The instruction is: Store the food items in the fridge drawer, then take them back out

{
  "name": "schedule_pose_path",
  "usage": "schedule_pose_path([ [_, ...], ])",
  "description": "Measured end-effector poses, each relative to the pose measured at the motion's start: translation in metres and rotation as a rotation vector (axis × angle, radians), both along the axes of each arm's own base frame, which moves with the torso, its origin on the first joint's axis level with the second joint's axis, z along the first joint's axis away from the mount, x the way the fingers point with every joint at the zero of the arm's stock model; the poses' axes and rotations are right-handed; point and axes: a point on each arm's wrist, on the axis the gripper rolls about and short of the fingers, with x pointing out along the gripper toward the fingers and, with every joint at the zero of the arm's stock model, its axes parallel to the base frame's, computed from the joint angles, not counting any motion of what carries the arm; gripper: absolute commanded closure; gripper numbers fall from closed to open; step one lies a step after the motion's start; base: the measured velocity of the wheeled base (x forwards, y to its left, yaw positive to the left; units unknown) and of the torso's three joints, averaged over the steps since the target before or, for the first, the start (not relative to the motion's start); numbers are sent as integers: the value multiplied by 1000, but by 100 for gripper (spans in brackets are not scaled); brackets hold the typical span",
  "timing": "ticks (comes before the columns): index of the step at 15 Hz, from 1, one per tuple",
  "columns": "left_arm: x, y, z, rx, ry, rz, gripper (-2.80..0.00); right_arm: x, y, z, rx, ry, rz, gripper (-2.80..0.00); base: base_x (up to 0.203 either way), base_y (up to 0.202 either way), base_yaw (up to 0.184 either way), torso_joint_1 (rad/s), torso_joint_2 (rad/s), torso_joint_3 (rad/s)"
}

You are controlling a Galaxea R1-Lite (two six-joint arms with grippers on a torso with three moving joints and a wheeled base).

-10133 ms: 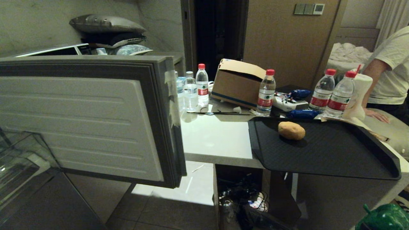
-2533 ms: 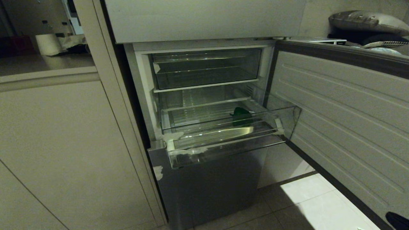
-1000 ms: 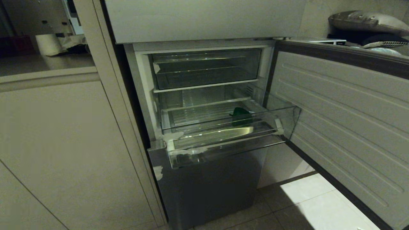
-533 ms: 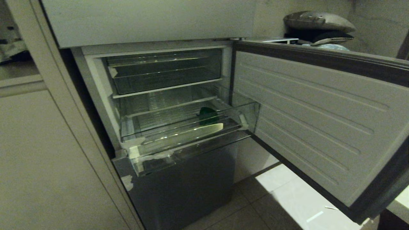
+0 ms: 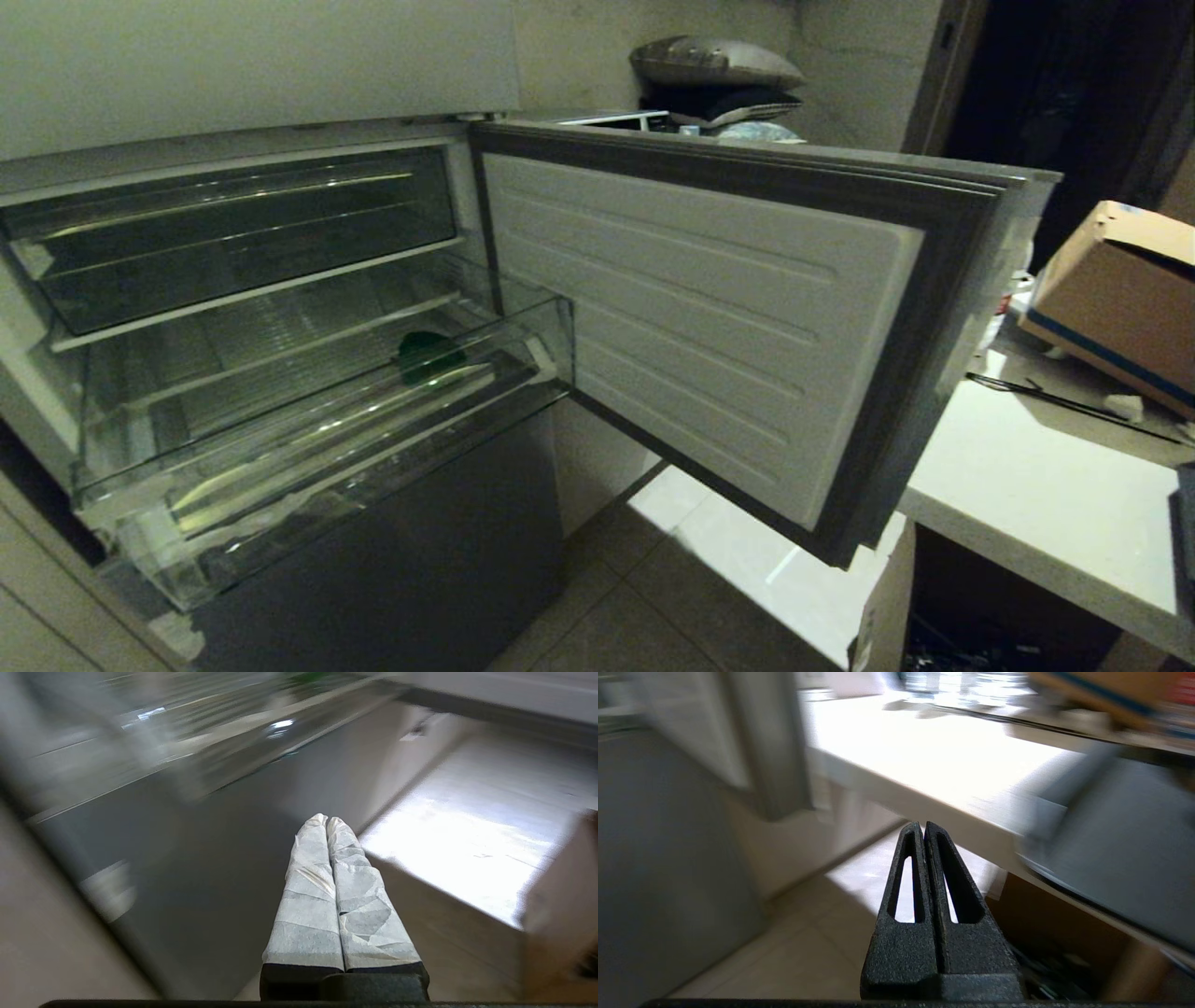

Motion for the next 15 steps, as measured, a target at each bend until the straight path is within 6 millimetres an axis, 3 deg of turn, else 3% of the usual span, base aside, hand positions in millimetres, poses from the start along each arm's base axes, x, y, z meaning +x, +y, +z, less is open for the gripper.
schedule_pose_path([
  [9,0,0,0,0,0,0,0,0,0,0,-3,0,-1,0,-1,7,-164,3,2,2],
  [15,0,0,0,0,0,0,0,4,0,1,-14,45,3,0,0,1,-11,0,-1,0],
])
